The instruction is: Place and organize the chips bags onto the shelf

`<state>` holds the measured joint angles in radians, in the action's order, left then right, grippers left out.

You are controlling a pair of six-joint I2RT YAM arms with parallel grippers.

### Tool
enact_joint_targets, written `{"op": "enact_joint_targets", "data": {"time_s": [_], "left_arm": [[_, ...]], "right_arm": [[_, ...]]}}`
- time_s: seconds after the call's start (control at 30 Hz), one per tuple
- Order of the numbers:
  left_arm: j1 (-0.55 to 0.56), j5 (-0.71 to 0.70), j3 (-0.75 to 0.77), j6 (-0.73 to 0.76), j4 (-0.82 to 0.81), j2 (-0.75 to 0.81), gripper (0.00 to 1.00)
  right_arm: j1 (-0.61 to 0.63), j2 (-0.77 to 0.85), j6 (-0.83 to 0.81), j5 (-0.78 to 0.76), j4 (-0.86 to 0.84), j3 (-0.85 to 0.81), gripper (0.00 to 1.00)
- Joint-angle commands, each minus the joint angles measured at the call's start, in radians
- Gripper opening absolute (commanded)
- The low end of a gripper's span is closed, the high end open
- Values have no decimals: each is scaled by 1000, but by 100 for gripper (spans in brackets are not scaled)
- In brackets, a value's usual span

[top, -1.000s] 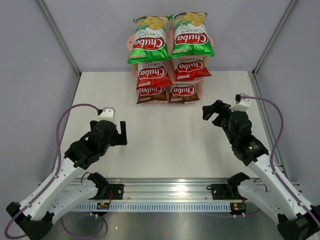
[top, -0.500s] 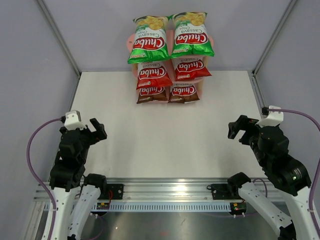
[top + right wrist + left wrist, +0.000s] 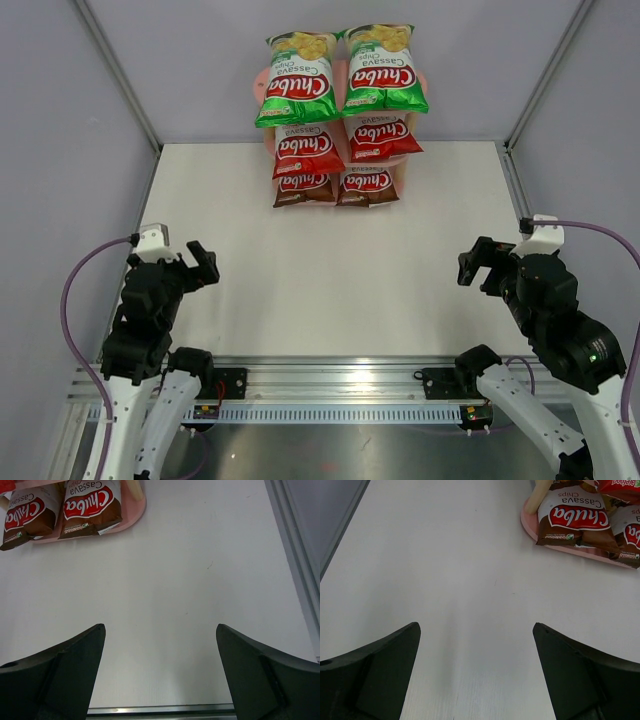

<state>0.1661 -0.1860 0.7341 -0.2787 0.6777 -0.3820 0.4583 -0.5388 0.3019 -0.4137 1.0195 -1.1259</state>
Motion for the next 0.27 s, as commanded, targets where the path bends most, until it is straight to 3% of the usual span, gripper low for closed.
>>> {"op": "enact_joint_targets", "data": {"time_s": [0.0, 0.23], "left_arm": [[6, 28, -4, 19, -53, 14, 99], [6, 28, -9, 19, -55, 22, 99]], "right_arm": [[8, -9, -23, 12, -9, -12, 99], [8, -7, -24, 18, -16, -8, 100]]}}
